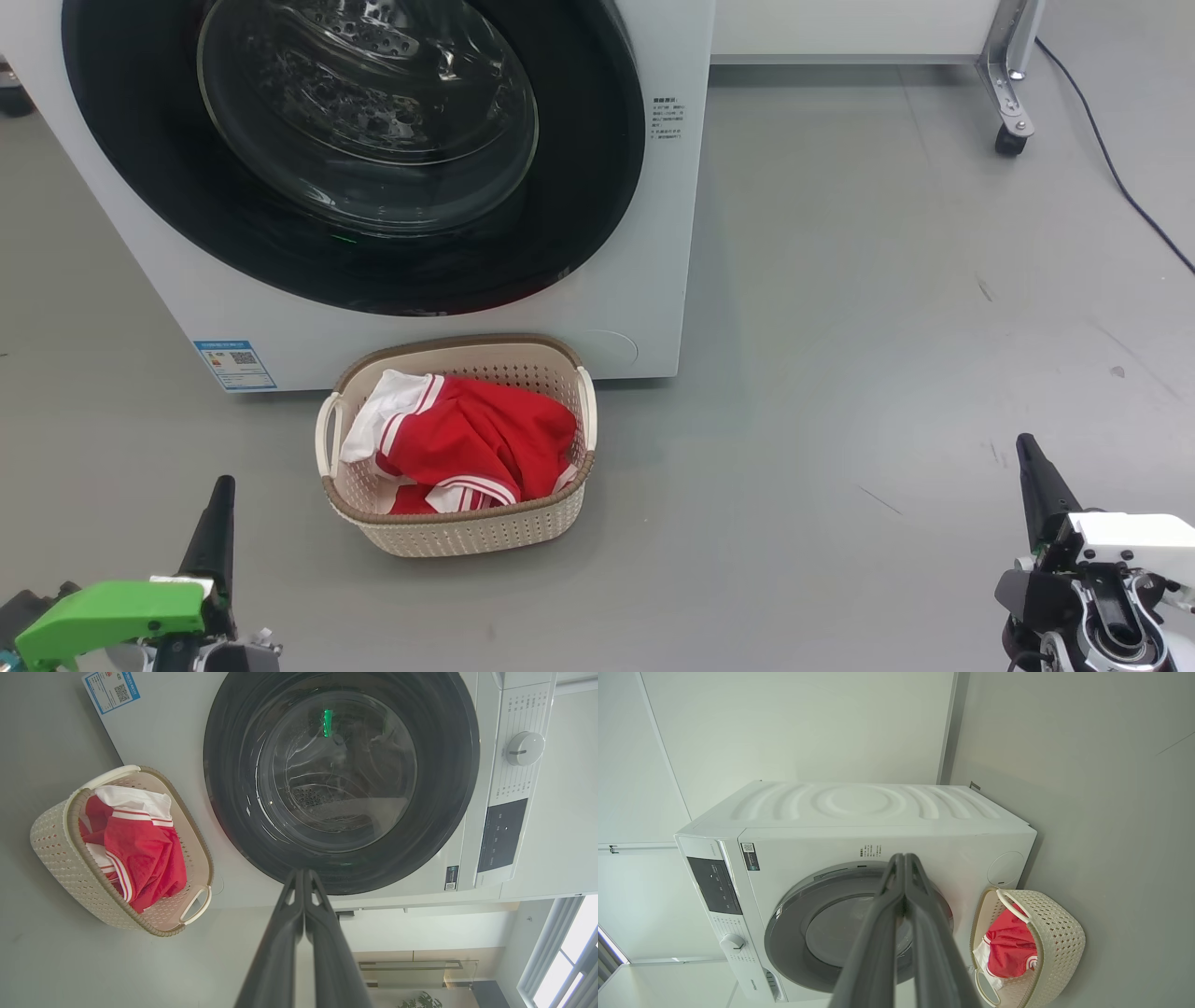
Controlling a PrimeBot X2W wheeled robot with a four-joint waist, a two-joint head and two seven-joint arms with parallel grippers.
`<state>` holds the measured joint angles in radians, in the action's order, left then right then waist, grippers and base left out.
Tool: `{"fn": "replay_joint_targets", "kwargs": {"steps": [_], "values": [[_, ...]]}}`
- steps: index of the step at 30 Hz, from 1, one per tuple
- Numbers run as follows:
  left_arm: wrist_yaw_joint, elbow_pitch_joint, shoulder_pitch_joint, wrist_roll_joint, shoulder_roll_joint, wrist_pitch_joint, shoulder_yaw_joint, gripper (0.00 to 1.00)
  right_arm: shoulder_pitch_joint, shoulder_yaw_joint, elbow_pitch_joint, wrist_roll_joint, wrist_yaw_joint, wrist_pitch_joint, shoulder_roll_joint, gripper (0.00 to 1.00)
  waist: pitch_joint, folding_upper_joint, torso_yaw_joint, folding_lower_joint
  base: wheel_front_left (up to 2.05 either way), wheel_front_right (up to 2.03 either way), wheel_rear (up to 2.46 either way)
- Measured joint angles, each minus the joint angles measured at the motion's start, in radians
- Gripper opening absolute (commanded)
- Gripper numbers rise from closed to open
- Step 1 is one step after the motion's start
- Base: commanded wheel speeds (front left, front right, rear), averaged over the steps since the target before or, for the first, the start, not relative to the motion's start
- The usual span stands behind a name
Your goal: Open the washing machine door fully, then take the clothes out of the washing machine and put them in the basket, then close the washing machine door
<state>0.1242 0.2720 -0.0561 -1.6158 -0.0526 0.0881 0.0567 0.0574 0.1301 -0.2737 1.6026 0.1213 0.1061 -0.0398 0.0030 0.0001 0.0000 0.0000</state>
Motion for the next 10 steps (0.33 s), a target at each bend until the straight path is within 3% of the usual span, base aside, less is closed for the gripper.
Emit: {"fn": "replay_joint_targets", "kwargs": {"steps": [10], "values": [[0.000,0.000,0.000,0.000,0.001,0.000,0.000,0.00,0.000,0.000,0.000,0.000,0.000,0.000,0.000,0.00,0.000,0.0000,0.000,0.0000,0.00,0.00,0.00]]}}
